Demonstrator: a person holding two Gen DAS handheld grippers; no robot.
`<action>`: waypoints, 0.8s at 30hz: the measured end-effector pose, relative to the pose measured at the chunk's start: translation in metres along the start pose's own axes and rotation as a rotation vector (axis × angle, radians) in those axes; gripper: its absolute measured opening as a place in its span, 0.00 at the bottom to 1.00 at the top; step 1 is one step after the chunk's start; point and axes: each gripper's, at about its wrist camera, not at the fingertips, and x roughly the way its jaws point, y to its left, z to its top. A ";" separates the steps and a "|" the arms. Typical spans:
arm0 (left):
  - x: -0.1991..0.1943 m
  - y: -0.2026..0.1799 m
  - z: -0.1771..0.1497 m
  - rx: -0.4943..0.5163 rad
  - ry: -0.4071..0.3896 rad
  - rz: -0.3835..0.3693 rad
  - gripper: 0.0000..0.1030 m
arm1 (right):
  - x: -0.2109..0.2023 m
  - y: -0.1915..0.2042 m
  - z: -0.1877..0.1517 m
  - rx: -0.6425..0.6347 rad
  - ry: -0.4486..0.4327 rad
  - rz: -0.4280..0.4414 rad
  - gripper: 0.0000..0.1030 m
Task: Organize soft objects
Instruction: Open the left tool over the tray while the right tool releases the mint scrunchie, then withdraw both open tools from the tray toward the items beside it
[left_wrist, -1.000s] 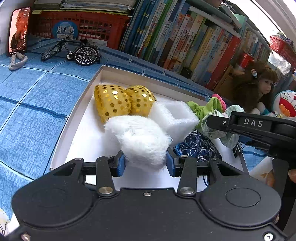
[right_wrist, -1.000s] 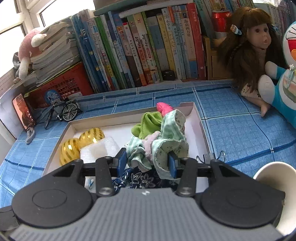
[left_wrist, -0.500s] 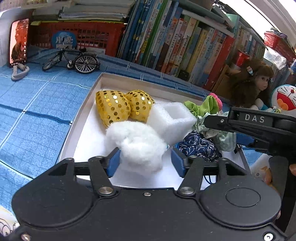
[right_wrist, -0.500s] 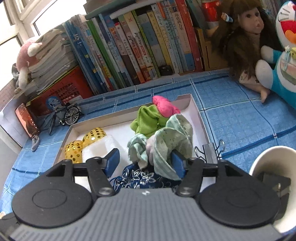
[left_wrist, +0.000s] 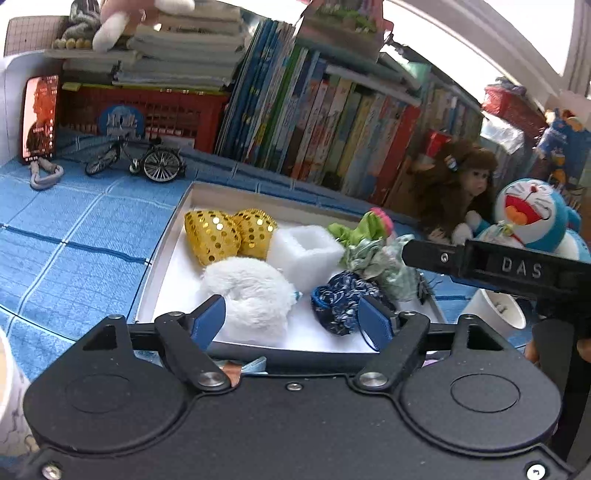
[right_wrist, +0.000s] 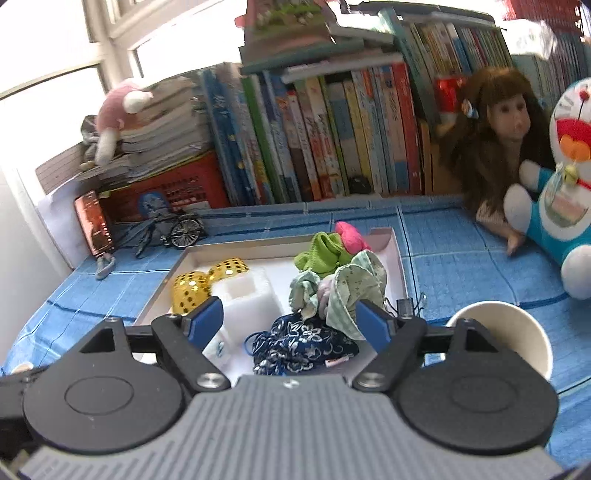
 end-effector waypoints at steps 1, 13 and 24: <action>-0.006 -0.001 -0.001 0.008 -0.012 -0.004 0.76 | -0.006 0.001 -0.002 -0.008 -0.011 0.005 0.86; -0.053 -0.010 -0.029 0.074 -0.092 -0.022 0.80 | -0.058 0.011 -0.029 -0.087 -0.103 0.025 0.90; -0.079 -0.010 -0.063 0.141 -0.138 0.006 0.84 | -0.075 0.017 -0.068 -0.153 -0.137 0.004 0.92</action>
